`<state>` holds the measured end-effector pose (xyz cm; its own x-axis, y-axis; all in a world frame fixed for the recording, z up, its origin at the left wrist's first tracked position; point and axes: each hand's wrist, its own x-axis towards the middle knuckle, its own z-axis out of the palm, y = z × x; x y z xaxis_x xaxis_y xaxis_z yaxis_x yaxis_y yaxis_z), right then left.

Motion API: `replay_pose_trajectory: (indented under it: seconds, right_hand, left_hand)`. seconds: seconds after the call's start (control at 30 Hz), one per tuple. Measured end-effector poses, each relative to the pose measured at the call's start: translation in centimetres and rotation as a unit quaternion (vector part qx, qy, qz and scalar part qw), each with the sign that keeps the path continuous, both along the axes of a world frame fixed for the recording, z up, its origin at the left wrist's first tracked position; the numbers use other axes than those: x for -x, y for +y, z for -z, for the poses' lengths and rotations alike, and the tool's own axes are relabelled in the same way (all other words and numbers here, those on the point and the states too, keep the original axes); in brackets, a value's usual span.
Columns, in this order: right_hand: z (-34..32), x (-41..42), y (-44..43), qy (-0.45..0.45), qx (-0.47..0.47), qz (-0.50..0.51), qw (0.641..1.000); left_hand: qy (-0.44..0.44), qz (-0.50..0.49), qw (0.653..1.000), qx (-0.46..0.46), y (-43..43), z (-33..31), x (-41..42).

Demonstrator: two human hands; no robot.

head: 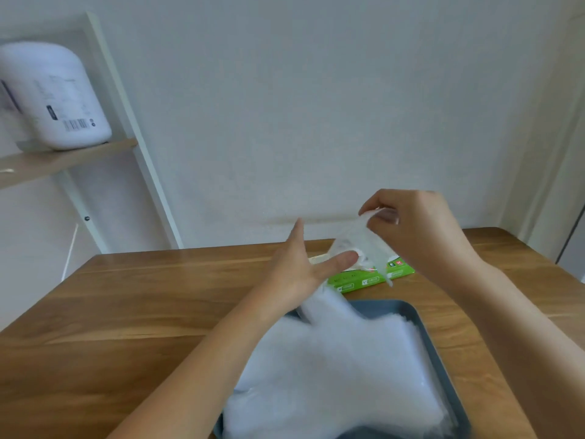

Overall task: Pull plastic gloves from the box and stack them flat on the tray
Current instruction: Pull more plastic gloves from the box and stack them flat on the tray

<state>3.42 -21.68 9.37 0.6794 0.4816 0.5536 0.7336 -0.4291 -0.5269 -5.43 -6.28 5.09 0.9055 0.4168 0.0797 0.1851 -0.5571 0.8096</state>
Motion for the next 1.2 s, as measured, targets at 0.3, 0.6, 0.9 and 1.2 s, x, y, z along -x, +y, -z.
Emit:
replay_pose_trajectory:
  seconds: [0.3,0.6,0.9,1.2]
  right_hand:
    - [-2.6,3.7,-2.8,0.009,0.053,-0.044,0.998]
    - [-4.5,6.2,-4.8,0.069,-0.039,-0.080,0.994]
    - [-4.2,7.2,-4.5,0.235,-0.135,-0.113,0.956]
    - [0.5,7.6,-3.9,0.289,-0.088,-0.093,0.949]
  left_hand:
    - [-0.172,-0.028,0.985,0.013,-2.4,-2.3,2.2]
    - [-0.135,0.088,0.982,0.096,-2.9,-6.6,6.4]
    - [-0.057,0.100,0.975,0.190,0.3,-6.8,9.1]
    - [0.053,0.075,0.984,0.151,3.2,-7.5,10.5]
